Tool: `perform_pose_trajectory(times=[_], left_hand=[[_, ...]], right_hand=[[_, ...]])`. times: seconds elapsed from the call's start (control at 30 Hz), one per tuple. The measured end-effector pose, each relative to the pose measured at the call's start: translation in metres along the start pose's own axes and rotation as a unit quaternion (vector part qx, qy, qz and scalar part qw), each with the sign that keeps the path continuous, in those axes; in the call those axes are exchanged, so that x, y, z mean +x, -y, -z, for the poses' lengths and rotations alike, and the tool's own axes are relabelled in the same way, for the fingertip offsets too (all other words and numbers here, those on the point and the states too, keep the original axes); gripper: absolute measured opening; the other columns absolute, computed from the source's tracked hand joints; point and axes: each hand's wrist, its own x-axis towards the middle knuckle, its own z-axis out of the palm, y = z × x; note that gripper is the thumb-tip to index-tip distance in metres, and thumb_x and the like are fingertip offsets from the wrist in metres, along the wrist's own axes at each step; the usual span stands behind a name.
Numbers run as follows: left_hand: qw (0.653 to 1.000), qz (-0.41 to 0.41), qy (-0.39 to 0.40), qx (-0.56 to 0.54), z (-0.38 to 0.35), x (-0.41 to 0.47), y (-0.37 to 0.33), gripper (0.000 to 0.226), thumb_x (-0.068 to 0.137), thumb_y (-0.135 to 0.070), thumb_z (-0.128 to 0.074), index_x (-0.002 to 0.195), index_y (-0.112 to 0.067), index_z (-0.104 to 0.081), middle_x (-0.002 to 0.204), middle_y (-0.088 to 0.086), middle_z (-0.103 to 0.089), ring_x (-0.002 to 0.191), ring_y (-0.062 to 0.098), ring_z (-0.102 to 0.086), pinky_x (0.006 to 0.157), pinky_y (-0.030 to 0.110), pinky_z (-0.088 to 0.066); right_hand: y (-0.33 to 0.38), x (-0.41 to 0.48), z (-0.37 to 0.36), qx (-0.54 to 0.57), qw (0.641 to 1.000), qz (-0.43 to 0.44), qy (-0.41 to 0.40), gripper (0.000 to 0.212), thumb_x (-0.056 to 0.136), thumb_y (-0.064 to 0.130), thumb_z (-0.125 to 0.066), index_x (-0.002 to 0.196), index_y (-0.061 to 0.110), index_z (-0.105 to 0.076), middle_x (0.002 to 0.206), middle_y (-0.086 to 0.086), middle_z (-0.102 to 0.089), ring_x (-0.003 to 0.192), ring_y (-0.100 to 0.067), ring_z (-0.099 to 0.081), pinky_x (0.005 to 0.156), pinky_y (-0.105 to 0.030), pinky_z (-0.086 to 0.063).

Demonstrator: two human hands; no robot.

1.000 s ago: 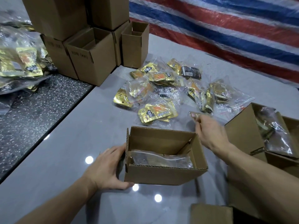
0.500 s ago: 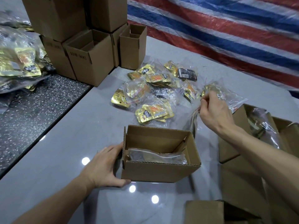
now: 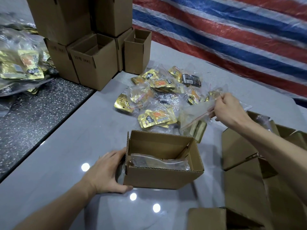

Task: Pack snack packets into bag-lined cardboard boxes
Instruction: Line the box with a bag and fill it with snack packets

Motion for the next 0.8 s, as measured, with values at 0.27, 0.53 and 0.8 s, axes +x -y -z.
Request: perform_pose_trajectory(times=[0.27,0.53,0.8], left_hand=[[1.0,-0.005,0.006,0.004,0.0,0.002,0.001,0.097,0.053,-0.082,-0.072,0.138,-0.043,-0.045,0.122,-0.026,-0.05,0.118,0.001,-0.048,0.095,0.032,-0.045],[1.0,-0.002,0.007,0.004,-0.001,0.002,0.003,0.101,0.052,-0.085,-0.07,0.14,-0.044,-0.042,0.127,-0.026,-0.05,0.12,0.002,-0.047,0.096,0.03,-0.044],[1.0,-0.006,0.0,0.005,-0.001,0.001,0.001,0.098,0.051,-0.082,-0.073,0.137,-0.046,-0.042,0.117,-0.027,-0.049,0.112,0.001,-0.049,0.093,0.028,-0.043]], right_hand=[[0.031,-0.005,0.022,-0.062,0.997,-0.007,0.047,0.016,0.082,-0.003,-0.039,0.076,0.006,-0.05,0.088,-0.036,-0.068,0.079,-0.045,-0.069,0.079,-0.059,-0.057],[0.044,-0.009,0.044,-0.234,0.971,0.045,-0.008,0.013,0.086,0.01,-0.043,0.094,0.007,-0.052,0.1,-0.028,-0.062,0.089,-0.046,-0.059,0.076,-0.046,-0.051],[0.058,-0.011,0.066,-0.251,0.96,0.072,-0.101,0.016,0.097,0.019,-0.042,0.106,0.005,-0.039,0.11,-0.031,-0.057,0.097,-0.048,-0.054,0.079,-0.05,-0.043]])
